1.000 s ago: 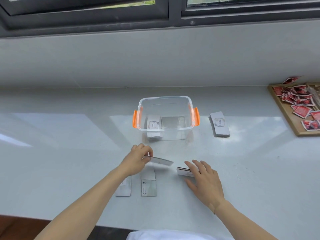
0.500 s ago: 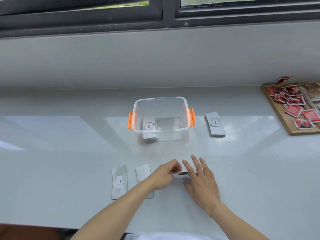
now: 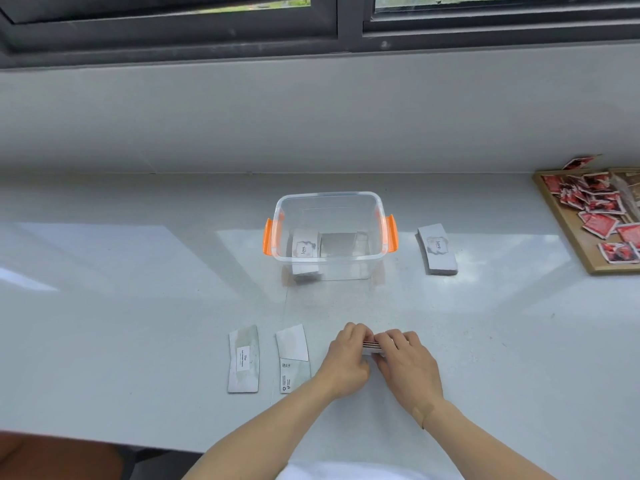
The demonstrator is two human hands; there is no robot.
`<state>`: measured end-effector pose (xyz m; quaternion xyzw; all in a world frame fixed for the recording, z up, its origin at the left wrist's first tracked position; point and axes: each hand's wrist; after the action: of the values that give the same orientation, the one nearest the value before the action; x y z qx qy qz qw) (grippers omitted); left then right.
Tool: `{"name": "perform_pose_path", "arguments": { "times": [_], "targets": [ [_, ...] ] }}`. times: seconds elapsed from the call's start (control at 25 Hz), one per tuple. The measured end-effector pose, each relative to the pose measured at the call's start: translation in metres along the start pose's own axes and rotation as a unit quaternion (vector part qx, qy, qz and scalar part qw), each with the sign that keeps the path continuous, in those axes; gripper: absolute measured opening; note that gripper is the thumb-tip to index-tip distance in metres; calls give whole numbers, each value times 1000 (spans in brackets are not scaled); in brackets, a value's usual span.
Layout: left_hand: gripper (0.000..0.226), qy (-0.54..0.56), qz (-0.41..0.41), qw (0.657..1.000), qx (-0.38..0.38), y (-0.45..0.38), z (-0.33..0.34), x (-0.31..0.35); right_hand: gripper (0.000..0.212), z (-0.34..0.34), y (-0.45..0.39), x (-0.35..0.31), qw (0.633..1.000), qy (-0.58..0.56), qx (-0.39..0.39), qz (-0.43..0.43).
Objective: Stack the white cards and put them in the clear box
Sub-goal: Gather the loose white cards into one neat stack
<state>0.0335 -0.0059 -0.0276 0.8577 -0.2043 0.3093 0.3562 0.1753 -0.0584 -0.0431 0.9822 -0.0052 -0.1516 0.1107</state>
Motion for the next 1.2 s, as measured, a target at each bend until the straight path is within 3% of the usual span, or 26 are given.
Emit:
{"name": "perform_pose_path", "arguments": {
  "times": [0.24, 0.52, 0.96, 1.2],
  "targets": [
    [73, -142, 24, 989, -27, 21, -33, -41, 14, -6, 5, -3, 1000, -5, -22, 10],
    [77, -341, 1, 933, -112, 46, -94, -97, 21, -9, 5, -4, 999, -10, -45, 15],
    [65, -391, 26, 914, -104, 34, -100, -101, 25, -9, 5, -5, 998, -25, -50, 23],
    [28, -326, 22, 943, -61, 39, -110, -107, 29, -9, 4, -3, 999, -27, -27, 14]
  ]
}}
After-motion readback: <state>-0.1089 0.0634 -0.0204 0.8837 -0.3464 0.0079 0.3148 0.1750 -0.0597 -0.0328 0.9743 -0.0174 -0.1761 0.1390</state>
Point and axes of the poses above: each hand's wrist, its own y-axis away from the middle knuckle, its own z-axis out of the palm, x = y × z, and after that the axes turned 10 degrees about -x, right-handed
